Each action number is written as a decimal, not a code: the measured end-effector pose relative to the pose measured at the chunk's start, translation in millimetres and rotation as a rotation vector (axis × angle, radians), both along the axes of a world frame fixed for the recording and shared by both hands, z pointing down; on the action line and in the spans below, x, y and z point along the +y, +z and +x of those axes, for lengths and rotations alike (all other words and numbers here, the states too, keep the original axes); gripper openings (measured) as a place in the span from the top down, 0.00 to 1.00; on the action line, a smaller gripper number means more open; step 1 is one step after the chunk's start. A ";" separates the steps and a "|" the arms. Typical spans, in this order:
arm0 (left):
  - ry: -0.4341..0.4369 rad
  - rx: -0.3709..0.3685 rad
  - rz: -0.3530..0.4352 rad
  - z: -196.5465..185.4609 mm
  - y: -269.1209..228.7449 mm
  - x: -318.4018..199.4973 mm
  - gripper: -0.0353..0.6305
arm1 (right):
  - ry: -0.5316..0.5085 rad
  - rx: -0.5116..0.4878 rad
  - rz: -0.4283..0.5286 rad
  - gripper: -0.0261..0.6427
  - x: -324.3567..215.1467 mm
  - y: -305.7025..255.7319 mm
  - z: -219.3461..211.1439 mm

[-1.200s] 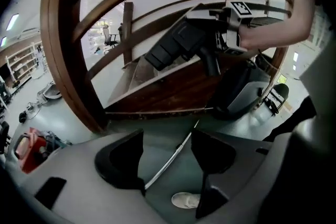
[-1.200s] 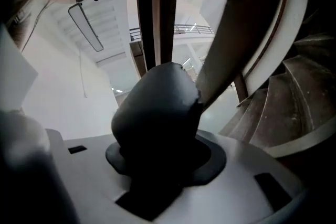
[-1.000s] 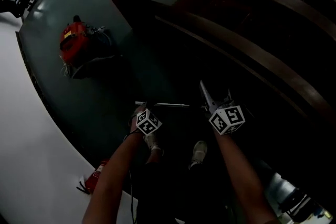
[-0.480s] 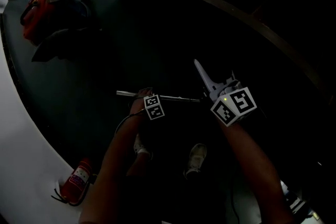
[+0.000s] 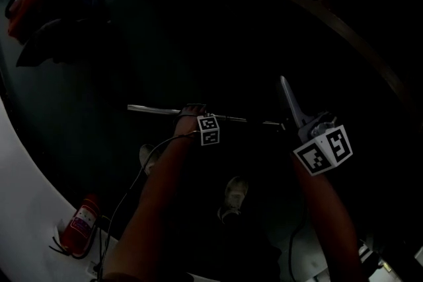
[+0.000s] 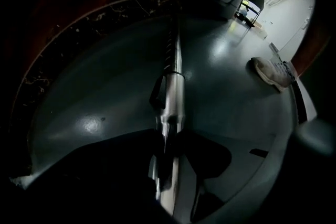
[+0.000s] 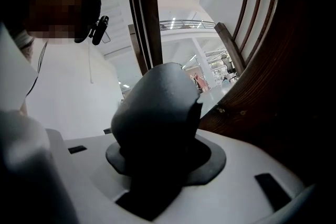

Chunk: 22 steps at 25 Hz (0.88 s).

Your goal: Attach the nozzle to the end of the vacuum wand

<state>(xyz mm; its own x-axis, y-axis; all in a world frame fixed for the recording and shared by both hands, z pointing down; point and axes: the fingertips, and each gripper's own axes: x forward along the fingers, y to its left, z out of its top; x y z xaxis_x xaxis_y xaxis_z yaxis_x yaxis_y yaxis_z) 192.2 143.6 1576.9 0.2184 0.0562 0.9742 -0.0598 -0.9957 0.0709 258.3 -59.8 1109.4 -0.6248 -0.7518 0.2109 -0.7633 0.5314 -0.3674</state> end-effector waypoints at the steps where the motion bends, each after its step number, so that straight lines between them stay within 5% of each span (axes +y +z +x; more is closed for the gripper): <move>1: 0.010 -0.025 -0.012 0.0 1.9 0.5 0.68 | -0.001 0.005 -0.001 0.71 0.3 -3.2 3.0; 6: 0.047 -0.066 -0.107 -10.8 -19.4 11.6 0.68 | 0.030 0.015 -0.002 0.71 7.6 -35.1 17.9; 12: 0.076 0.065 -0.044 -34.8 -119.5 27.8 0.68 | 0.062 -0.006 0.032 0.71 47.1 -144.9 15.9; 22: 0.020 0.137 0.065 -130.1 -313.5 29.3 0.70 | 0.015 -0.072 0.152 0.71 84.6 -395.7 -51.9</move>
<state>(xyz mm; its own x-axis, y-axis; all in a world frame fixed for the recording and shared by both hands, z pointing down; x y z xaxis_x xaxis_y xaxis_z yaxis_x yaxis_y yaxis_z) 62.2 172.9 1263.4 0.3490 -0.0005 0.9371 -0.0345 -0.9993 0.0123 206.4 24.7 713.7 -0.6228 -0.7809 0.0492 -0.7461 0.5738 -0.3377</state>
